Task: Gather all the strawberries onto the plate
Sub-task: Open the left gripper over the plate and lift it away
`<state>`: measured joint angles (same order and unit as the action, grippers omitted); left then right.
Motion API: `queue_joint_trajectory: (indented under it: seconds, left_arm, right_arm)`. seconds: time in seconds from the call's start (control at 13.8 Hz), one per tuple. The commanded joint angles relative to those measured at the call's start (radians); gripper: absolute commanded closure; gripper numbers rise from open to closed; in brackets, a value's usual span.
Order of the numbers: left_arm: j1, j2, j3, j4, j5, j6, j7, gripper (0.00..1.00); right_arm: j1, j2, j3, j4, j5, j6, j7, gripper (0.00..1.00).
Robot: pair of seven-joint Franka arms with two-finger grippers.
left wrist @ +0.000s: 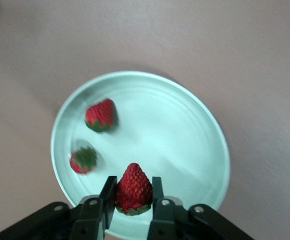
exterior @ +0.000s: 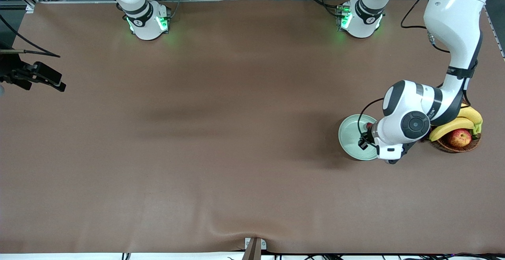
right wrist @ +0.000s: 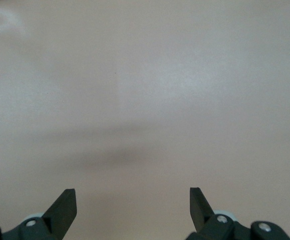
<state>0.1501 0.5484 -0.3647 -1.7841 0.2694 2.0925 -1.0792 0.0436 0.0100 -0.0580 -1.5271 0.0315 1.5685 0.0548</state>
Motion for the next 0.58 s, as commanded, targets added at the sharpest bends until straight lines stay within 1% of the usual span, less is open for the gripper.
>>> queue_joint_trajectory:
  seconds: [0.0, 0.15, 0.29, 0.36, 0.51]
  left_arm:
    - [0.029, -0.011, -0.016, 0.006, 0.034, -0.011, 0.002, 0.00]
    - [0.023, -0.040, -0.023, 0.011, 0.034, -0.011, -0.002, 0.00]
    - [0.023, -0.097, -0.034, 0.015, 0.028, -0.032, -0.001, 0.00]
    - [0.029, -0.122, -0.052, 0.034, 0.027, -0.057, 0.011, 0.00]
    - [0.025, -0.157, -0.065, 0.104, 0.025, -0.161, 0.086, 0.00]
  right_arm:
    - [-0.001, -0.016, 0.000, 0.014, 0.001, 0.004, -0.015, 0.00]
    - [-0.010, -0.013, -0.002, 0.021, -0.001, 0.007, -0.015, 0.00]
    - [-0.010, -0.007, -0.002, 0.021, -0.004, 0.008, -0.016, 0.00]
    - [-0.010, -0.004, 0.000, 0.022, -0.008, 0.010, -0.016, 0.00]
    - [-0.007, 0.002, 0.004, 0.022, -0.039, 0.012, -0.015, 0.00]
